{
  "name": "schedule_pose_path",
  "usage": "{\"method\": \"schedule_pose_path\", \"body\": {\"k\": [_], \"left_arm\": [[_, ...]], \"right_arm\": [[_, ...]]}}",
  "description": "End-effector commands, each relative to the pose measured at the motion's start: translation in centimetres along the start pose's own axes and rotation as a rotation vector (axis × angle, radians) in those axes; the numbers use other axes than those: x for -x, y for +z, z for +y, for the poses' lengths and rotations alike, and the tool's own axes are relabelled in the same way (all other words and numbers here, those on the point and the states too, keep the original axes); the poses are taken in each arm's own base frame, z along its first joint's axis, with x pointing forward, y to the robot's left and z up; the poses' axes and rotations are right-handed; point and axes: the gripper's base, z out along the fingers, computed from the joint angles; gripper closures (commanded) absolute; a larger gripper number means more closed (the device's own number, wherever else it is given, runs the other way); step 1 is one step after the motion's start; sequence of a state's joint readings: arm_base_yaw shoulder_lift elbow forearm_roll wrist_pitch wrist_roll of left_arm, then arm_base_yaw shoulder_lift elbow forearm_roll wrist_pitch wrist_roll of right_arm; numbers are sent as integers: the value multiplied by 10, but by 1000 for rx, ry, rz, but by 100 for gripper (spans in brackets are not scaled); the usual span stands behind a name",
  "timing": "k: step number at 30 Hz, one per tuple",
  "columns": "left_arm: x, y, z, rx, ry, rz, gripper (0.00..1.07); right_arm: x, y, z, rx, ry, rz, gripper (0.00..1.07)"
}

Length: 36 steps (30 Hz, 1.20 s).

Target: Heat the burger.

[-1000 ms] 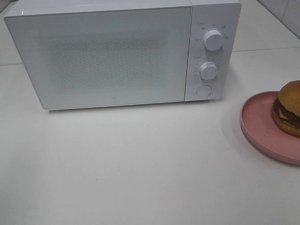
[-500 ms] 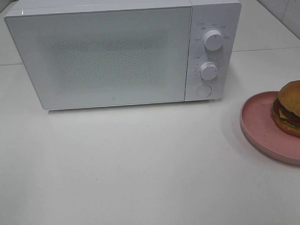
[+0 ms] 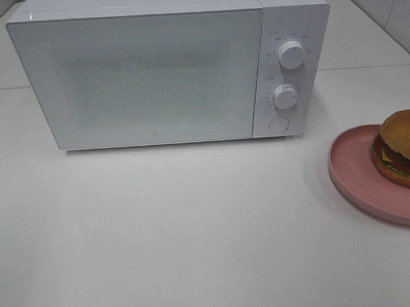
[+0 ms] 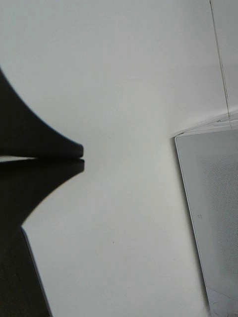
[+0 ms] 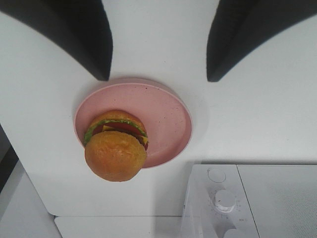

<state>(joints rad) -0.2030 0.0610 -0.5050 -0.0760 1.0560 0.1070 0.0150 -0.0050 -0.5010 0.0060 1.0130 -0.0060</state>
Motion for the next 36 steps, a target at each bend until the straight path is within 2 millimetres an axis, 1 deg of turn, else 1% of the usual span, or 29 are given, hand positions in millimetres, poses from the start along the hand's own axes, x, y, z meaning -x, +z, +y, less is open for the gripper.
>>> {"method": "schedule_pose_path", "body": {"k": [1, 19, 22, 24, 27, 28, 31, 36], "left_arm": [[0, 0, -1, -4, -9, -19, 106], [0, 0, -1, 7, -15, -19, 106], [0, 0, 0, 46, -36, -18, 106], [1, 0, 0, 116, -75, -16, 106], [1, 1, 0, 160, -100, -15, 106], [1, 1, 1, 205, -125, -14, 106], [1, 1, 1, 248, -149, -14, 106], [-1, -2, -1, 263, -150, -40, 106]], "right_arm": [[-1, -3, 0, -5, 7, -34, 54], [-1, -3, 0, -5, 7, -34, 54], [-1, -3, 0, -5, 7, -34, 54], [-1, -3, 0, -5, 7, -34, 54], [-1, -3, 0, -5, 7, -34, 54], [-1, -3, 0, -5, 7, -34, 54], [-1, -3, 0, -11, 5, -34, 54], [-1, -3, 0, -11, 5, -34, 54]]}}
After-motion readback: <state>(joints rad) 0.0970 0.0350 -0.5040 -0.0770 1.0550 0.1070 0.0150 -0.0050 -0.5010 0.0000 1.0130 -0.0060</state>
